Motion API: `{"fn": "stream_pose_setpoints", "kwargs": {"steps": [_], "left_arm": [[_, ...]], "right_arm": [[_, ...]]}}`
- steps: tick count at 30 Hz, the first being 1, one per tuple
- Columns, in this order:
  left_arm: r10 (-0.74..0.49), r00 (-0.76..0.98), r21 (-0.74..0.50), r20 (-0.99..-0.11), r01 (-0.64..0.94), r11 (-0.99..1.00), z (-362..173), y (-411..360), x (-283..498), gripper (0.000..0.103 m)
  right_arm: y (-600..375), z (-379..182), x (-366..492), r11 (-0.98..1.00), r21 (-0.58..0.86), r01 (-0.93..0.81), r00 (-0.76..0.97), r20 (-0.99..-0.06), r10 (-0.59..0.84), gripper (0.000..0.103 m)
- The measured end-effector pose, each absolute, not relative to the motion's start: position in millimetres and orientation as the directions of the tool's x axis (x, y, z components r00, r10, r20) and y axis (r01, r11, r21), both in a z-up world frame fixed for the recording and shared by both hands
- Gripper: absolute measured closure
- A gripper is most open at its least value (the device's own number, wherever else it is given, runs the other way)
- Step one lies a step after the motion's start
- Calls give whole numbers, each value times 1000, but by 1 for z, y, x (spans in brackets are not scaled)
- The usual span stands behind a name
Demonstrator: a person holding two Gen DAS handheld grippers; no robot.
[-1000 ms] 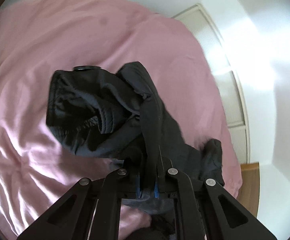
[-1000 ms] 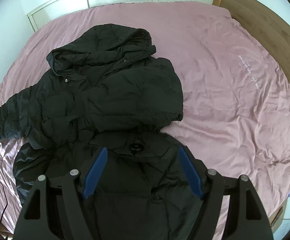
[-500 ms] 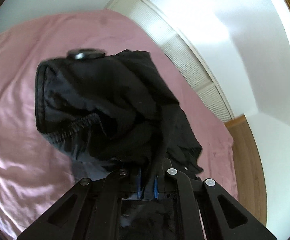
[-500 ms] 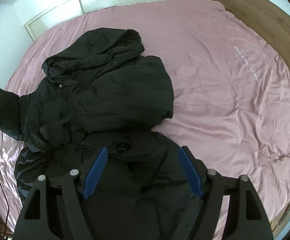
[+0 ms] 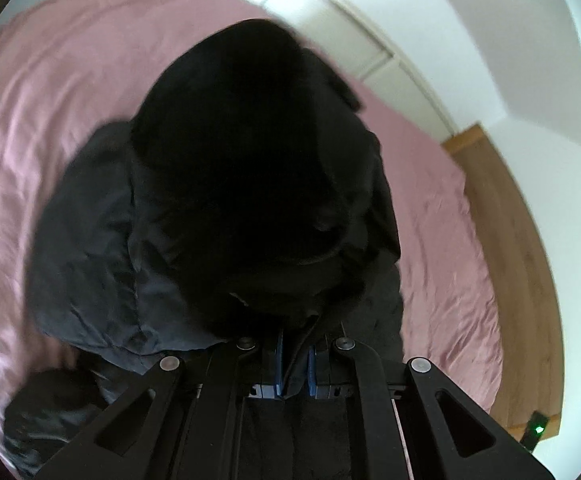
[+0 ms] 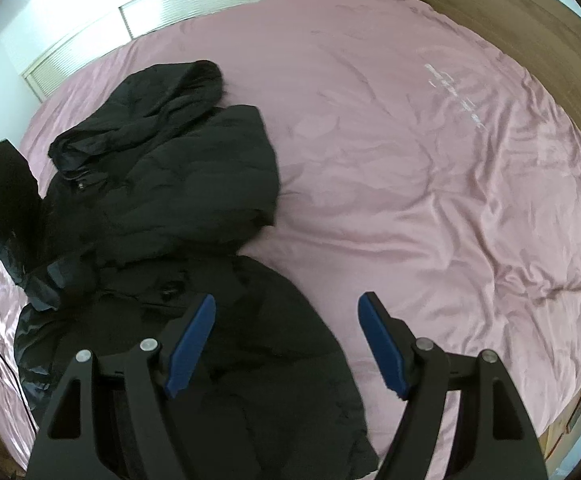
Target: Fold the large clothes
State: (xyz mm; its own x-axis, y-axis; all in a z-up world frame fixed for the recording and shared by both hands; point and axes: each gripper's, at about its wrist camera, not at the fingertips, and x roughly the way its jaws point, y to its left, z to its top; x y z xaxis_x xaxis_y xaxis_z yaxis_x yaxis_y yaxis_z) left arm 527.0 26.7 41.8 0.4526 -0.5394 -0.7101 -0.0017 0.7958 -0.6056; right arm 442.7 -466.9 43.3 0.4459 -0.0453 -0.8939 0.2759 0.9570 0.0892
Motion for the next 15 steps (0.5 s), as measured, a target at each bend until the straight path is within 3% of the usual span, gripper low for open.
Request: {"fn": "stream_pose_setpoints", "kwargs": {"steps": [9,15], "left_arm": [[-504,304,-540,-809,-45,840,-29,-28,525,95],[-499,281,-532,-820,-51,845,-37,-43,526,90]], "right_arm": [[-501,31,431,948,90,305,431,-901,-52,29],[-520,27,427,940,94,328,428,-902,-59,29]]}}
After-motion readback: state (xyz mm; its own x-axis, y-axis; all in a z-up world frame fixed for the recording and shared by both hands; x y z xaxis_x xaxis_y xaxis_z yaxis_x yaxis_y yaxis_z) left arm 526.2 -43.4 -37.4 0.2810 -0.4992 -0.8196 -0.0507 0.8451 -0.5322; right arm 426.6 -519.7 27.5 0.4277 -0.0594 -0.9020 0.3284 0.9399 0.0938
